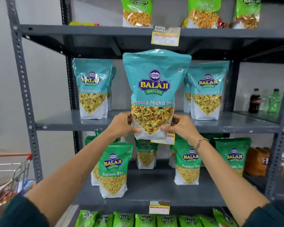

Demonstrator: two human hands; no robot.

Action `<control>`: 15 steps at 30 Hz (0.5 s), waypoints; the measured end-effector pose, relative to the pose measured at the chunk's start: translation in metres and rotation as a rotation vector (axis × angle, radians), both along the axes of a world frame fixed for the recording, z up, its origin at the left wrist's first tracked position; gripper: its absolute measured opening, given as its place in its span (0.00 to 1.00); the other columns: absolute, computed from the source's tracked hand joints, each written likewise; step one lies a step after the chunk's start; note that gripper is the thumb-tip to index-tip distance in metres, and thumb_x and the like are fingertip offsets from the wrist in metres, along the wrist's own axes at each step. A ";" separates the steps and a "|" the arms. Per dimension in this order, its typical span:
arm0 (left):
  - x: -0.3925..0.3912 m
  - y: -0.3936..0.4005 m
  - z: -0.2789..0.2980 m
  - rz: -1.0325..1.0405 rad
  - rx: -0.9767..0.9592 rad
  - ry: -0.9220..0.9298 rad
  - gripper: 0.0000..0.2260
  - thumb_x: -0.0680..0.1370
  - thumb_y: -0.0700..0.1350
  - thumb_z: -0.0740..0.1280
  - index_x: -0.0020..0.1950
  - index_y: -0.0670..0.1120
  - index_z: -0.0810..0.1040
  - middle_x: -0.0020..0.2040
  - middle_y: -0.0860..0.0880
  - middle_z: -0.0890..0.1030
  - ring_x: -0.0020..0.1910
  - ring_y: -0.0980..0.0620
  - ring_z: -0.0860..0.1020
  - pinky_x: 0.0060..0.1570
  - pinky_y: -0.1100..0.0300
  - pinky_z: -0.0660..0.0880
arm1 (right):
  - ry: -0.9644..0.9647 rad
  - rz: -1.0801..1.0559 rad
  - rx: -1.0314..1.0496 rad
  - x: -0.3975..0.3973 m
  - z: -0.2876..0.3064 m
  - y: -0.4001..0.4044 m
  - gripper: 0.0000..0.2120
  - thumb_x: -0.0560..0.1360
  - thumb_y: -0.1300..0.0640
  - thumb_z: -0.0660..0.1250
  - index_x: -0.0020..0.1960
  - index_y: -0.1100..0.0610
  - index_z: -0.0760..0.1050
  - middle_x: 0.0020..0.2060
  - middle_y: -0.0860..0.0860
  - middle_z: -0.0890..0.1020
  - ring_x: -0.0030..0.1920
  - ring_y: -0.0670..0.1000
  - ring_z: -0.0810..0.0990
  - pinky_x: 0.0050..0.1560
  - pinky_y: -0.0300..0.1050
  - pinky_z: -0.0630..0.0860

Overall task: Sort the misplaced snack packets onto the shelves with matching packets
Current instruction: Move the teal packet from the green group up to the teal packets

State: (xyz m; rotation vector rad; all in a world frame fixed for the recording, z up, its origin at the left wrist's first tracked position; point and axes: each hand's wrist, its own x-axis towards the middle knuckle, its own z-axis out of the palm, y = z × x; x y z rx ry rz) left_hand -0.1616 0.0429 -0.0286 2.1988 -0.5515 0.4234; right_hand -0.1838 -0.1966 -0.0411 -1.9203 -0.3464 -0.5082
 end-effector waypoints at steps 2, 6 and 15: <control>0.016 -0.005 0.007 0.011 0.017 -0.016 0.24 0.63 0.49 0.79 0.55 0.43 0.77 0.54 0.46 0.83 0.52 0.47 0.80 0.56 0.51 0.76 | -0.010 -0.019 -0.021 0.014 0.010 -0.003 0.15 0.58 0.54 0.79 0.44 0.52 0.81 0.43 0.50 0.85 0.46 0.48 0.83 0.48 0.45 0.79; 0.050 -0.016 0.013 -0.010 0.005 -0.015 0.22 0.65 0.47 0.77 0.56 0.42 0.78 0.55 0.46 0.83 0.53 0.48 0.80 0.56 0.55 0.75 | -0.015 -0.016 0.004 0.046 0.021 -0.009 0.12 0.60 0.57 0.78 0.42 0.51 0.80 0.40 0.46 0.84 0.43 0.43 0.81 0.44 0.38 0.76; 0.140 -0.038 0.019 -0.012 -0.132 0.077 0.18 0.66 0.40 0.77 0.53 0.41 0.78 0.49 0.50 0.81 0.49 0.52 0.77 0.51 0.60 0.71 | 0.003 -0.043 0.054 0.143 0.023 -0.021 0.13 0.61 0.61 0.78 0.44 0.56 0.81 0.42 0.51 0.84 0.44 0.47 0.82 0.49 0.45 0.79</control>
